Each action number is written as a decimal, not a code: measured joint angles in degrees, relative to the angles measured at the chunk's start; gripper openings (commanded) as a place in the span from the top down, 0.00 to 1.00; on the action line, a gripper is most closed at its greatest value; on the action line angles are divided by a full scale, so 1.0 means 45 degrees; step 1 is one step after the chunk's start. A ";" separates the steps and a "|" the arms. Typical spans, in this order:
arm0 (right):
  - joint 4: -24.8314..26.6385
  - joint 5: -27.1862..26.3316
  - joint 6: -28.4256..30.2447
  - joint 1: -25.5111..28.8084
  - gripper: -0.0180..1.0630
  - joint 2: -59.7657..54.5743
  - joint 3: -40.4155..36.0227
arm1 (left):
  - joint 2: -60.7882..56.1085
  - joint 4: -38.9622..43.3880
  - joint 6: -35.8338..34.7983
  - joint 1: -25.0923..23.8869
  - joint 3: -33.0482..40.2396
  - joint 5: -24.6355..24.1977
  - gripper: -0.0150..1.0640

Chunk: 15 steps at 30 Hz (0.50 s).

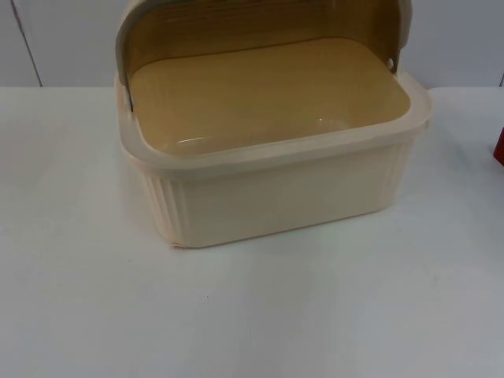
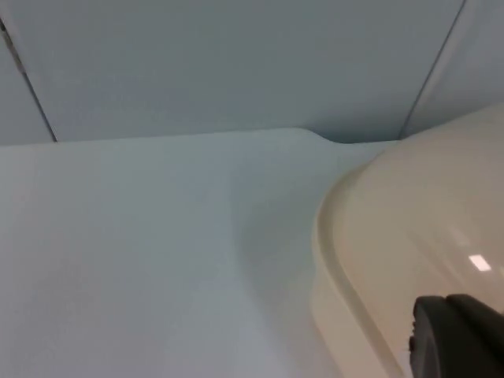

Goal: Open the box lid with the left hand, place the block into the box with the right hand, then close the box lid with the left hand.

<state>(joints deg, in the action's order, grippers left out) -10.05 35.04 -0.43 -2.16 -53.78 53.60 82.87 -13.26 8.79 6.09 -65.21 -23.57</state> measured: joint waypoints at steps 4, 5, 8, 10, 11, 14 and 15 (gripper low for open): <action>0.0000 0.0000 0.0000 0.0000 0.01 0.0000 0.0000 | 0.0000 0.0447 -0.0220 -0.0024 0.0000 0.0780 0.98; 0.0000 0.0000 0.0000 0.0000 0.01 0.0000 0.0000 | 0.0000 0.0447 -0.0220 -0.0024 0.0000 0.0780 0.95; 0.0000 0.0000 0.0000 0.0000 0.01 0.0000 0.0000 | 0.0000 0.0620 -0.0532 -0.0078 0.0000 0.1507 0.83; 0.0000 0.0000 0.0000 0.0000 0.01 0.0000 0.0000 | 0.0000 0.0669 -0.0648 -0.0231 0.0000 0.1726 0.53; 0.0000 0.0000 0.0000 0.0000 0.01 0.0000 0.0000 | 0.0000 0.0669 -0.0648 -0.0231 0.0000 0.1726 0.35; 0.0000 0.0000 0.0000 0.0000 0.01 0.0000 0.0000 | 0.0000 0.0669 -0.0897 -0.0321 0.0000 0.1746 0.02; 0.0000 0.0000 0.0000 0.0000 0.01 0.0000 0.0000 | 0.0000 0.0669 -0.0956 -0.0346 0.0000 0.1679 0.03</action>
<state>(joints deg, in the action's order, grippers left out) -10.05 35.04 -0.43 -2.16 -53.78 53.60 82.87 -10.25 4.49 4.53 -65.21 -16.01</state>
